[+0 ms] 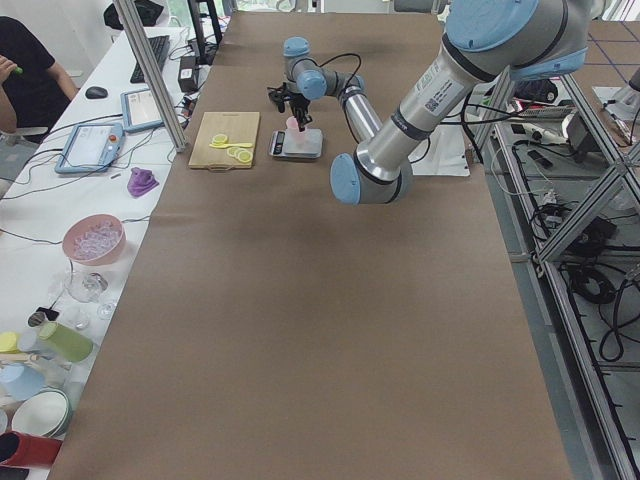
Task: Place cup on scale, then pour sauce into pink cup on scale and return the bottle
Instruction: 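Carry the pink cup with the left gripper onto the scale and lower it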
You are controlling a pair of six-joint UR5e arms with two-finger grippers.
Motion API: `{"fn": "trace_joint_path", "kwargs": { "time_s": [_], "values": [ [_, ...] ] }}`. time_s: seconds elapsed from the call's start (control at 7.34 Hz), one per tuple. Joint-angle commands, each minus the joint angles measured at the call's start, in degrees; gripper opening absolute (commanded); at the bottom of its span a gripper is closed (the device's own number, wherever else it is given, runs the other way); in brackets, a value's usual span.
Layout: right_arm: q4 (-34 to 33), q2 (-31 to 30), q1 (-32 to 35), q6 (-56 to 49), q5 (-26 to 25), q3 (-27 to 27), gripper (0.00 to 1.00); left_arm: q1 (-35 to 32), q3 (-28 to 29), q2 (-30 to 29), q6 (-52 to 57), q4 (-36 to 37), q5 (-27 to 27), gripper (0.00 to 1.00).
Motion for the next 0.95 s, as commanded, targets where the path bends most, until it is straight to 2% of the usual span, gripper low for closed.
{"fn": "trace_joint_path", "kwargs": {
  "time_s": [0.0,0.41,0.54,0.68,0.82],
  "values": [
    [0.02,0.02,0.0,0.01,0.02,0.09,1.0,0.61,0.19,-0.14,-0.03,-0.07,0.28,0.0],
    [0.02,0.1,0.0,0.1,0.02,0.18,1.0,1.23,0.54,-0.05,-0.12,-0.34,0.55,0.0],
    [0.02,0.1,0.0,0.01,0.02,0.26,1.0,1.23,0.63,0.04,-1.6,-0.51,0.55,0.19],
    [0.02,0.1,0.0,0.01,0.02,0.26,1.0,1.23,0.37,0.04,-2.13,-0.6,0.55,0.78],
    [0.02,0.1,0.0,0.01,0.02,0.26,1.0,1.23,0.02,0.04,-2.05,-0.52,0.55,0.99]
  ]
}}
